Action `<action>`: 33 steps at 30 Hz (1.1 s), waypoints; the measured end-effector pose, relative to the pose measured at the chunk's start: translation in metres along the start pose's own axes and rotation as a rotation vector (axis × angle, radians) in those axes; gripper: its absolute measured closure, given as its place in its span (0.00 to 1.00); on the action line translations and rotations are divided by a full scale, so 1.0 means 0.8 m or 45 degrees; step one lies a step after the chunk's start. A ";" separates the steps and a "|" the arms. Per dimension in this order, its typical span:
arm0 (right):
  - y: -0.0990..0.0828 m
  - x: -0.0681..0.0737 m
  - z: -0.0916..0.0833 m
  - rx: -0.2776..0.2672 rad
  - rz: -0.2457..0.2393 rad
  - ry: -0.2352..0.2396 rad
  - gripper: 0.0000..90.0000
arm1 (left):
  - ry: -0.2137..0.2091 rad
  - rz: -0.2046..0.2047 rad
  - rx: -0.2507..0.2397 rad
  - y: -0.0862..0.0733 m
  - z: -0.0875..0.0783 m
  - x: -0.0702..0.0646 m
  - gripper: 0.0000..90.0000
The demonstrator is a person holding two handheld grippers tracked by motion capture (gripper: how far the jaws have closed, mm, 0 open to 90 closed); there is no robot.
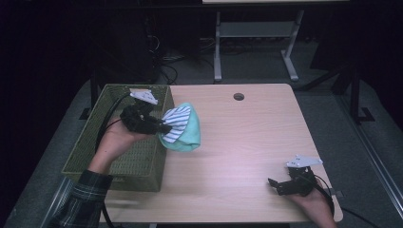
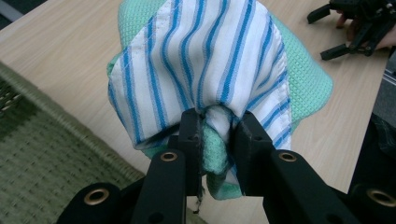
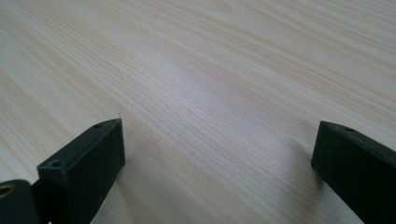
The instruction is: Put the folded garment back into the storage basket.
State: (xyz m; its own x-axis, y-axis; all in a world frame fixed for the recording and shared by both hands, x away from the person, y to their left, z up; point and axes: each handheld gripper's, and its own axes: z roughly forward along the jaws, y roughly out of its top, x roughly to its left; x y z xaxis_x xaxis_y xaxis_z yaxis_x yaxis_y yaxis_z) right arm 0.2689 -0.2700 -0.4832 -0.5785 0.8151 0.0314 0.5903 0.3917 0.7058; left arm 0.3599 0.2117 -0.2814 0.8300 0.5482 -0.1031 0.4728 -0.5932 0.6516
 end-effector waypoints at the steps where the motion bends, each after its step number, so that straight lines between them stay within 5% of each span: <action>1: 0.000 0.000 0.000 0.000 0.001 0.000 0.02 | 0.005 -0.009 -0.002 -0.003 -0.003 0.003 0.82; 12: 0.000 0.000 0.000 0.000 0.000 0.000 0.02 | 0.059 -0.100 -0.043 -0.021 -0.024 0.021 0.82; 33: 0.000 0.000 0.000 0.001 -0.001 0.001 0.02 | 0.247 -0.262 -0.085 -0.071 -0.057 0.052 0.82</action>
State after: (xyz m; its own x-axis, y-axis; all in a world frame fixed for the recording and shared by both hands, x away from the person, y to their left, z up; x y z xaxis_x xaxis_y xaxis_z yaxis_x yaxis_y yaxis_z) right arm 0.2689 -0.2701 -0.4832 -0.5796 0.8143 0.0313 0.5899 0.3927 0.7055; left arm 0.3537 0.2949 -0.2887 0.6436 0.7592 -0.0966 0.5994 -0.4215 0.6805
